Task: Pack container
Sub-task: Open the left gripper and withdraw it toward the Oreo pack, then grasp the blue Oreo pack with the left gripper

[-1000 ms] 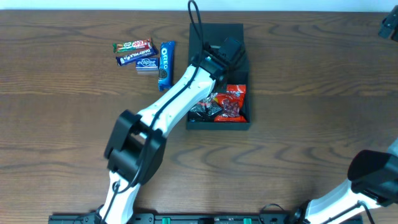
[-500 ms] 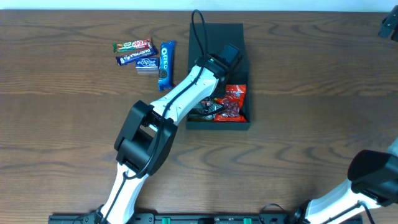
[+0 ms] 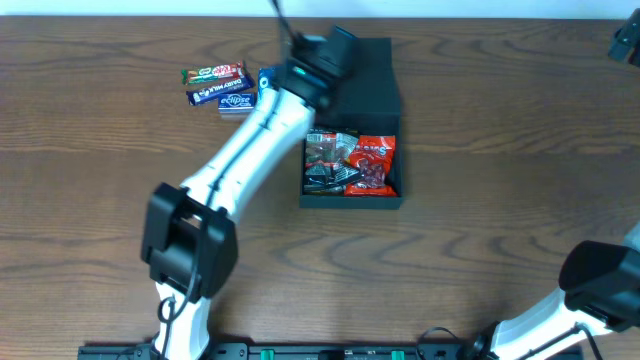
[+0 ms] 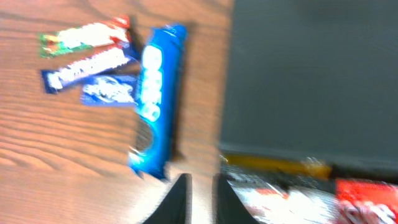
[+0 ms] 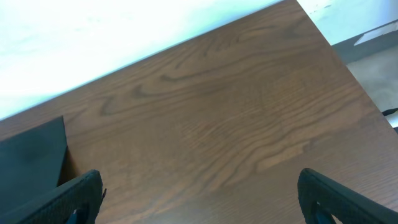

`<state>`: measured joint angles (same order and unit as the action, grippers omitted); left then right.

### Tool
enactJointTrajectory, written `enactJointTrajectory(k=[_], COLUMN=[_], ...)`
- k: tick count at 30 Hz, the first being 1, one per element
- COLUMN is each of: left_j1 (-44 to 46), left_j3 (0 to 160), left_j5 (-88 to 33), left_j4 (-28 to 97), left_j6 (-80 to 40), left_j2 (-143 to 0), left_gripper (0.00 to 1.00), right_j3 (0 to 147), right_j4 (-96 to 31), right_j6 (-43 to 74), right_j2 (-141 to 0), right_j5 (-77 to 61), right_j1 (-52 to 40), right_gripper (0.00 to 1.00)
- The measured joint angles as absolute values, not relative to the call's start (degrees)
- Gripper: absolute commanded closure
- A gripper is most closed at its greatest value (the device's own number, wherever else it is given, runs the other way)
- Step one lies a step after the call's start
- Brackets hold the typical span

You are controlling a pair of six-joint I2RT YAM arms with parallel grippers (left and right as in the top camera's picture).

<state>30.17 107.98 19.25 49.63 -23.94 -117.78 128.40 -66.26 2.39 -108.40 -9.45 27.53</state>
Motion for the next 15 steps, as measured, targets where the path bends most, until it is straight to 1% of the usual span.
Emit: enactJointTrajectory(k=[1, 2, 6, 8, 15], left_j1=[27.6, 25.8, 17.8, 15.3, 11.1], left_j3=[108.0, 108.0, 108.0, 108.0, 108.0], left_j5=[17.6, 16.2, 7.4, 4.1, -4.4], left_j4=[49.0, 48.2, 44.8, 44.4, 43.0], left_j6=[-22.9, -21.9, -15.4, -13.2, -6.0], left_j2=[-118.0, -118.2, -119.4, -119.8, -123.1], left_gripper=[0.02, 0.04, 0.05, 0.05, 0.05], right_j3=[128.4, 128.4, 128.4, 128.4, 128.4], right_j4=[-66.3, -66.3, -66.4, -66.4, -66.9], right_j6=[2.4, 2.4, 2.4, 2.4, 2.4], right_j2=[-108.4, -108.4, -108.4, -108.4, -108.4], right_j5=[-9.5, -9.5, -9.5, -9.5, -9.5], right_j1=[27.5, 27.5, 27.5, 27.5, 27.5], right_gripper=[0.01, 0.01, 0.01, 0.01, 0.01])
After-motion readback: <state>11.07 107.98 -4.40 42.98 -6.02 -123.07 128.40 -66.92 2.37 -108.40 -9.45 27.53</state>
